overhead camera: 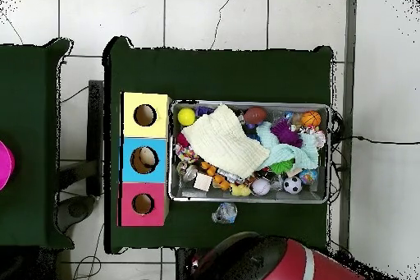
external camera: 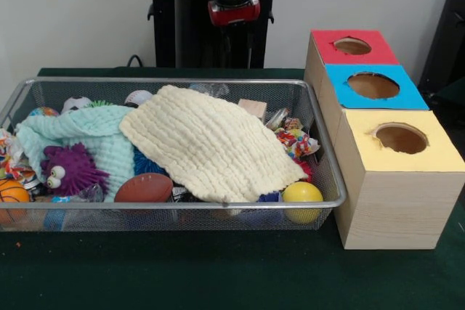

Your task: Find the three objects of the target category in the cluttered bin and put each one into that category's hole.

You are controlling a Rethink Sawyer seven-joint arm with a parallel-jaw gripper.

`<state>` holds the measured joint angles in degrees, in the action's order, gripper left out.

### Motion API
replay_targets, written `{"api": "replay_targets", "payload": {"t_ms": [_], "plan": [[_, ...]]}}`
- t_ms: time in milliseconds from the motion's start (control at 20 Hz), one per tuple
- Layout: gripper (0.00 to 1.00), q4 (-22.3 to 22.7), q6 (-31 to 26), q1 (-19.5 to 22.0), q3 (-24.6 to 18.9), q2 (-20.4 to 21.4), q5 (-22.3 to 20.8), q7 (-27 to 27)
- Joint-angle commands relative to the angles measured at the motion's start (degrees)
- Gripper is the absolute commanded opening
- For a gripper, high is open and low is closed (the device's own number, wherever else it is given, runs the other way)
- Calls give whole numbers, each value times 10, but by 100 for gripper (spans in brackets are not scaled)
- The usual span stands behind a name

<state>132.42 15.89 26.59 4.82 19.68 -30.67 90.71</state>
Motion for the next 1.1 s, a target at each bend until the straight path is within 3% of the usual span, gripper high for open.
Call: {"api": "replay_targets", "payload": {"t_ms": [50, 450, 1100], "plan": [[100, -149, 75, -5, -6, -66, -10, 65], [100, -187, 63, 2, -9, -98, -16, 66], [100, -209, 66, -7, -11, -101, -16, 72]]}}
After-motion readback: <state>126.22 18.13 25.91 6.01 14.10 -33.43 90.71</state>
